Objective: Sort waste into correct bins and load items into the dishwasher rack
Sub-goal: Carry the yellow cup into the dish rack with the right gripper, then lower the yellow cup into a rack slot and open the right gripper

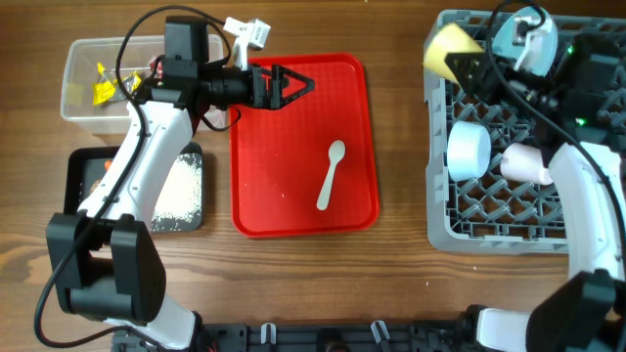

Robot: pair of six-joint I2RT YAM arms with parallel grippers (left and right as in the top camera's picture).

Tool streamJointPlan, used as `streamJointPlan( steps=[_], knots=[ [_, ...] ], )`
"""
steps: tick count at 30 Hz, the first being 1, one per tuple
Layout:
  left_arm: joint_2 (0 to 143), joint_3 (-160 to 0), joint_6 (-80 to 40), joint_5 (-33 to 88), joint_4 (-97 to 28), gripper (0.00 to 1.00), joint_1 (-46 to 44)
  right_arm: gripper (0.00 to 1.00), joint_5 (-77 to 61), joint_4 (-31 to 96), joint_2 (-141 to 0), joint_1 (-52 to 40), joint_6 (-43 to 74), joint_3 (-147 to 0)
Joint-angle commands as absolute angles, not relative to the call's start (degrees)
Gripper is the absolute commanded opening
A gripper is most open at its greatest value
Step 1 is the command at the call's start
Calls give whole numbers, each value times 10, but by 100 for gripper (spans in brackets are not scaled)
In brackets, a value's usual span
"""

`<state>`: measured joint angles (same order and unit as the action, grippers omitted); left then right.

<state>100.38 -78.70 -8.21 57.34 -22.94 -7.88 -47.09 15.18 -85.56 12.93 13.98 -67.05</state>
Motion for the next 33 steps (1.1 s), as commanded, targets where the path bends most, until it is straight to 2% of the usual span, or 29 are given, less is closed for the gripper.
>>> streamJointPlan(
  steps=[1,6,15,27,33],
  knots=[
    [1001,-788,-77,543,-228,100,-81,55,-335,222,-785,135,92,-713],
    [1001,-788,-77,543,-228,100,-81,55,-204,357,-740,159,92,-774],
    [1001,-788,-77,543,-228,100,-81,54,-103,517,-736,254,107,-808],
    [1001,-788,-77,543,-228,100,-81,53,18,590,-784,353,153,-808],
    [1001,-788,-77,543,-228,100,-81,54,13,609,-841,378,151,-808]
  ],
)
